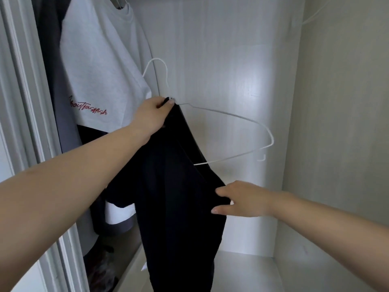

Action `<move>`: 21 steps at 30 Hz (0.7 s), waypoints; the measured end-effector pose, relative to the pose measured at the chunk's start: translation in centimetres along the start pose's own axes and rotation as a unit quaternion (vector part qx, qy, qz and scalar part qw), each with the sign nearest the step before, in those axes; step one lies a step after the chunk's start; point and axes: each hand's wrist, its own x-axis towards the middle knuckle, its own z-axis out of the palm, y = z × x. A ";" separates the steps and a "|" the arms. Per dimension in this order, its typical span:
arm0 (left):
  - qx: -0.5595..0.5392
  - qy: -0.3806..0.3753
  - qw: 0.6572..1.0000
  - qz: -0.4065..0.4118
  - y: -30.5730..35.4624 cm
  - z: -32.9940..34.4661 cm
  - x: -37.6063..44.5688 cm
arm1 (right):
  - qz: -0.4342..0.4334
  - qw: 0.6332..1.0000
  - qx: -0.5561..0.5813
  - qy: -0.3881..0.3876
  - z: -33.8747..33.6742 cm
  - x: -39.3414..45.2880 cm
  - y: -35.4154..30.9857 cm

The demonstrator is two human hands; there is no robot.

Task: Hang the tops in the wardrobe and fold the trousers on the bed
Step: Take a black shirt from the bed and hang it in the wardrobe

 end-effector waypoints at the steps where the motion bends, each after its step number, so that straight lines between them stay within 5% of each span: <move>1: 0.011 0.001 1.000 -0.006 -0.6 -0.4 -0.1 | 0.011 1.000 -0.008 0.005 -0.4 -0.4 0.9; 9: 0.104 -0.020 0.994 -0.007 -3.7 -1.6 -0.8 | 0.047 0.996 -0.051 0.052 -2.3 -2.3 5.1; 21: 0.222 -0.119 0.966 0.058 -4.1 -1.1 -2.6 | -0.039 0.965 -0.189 0.177 -5.0 -2.8 7.8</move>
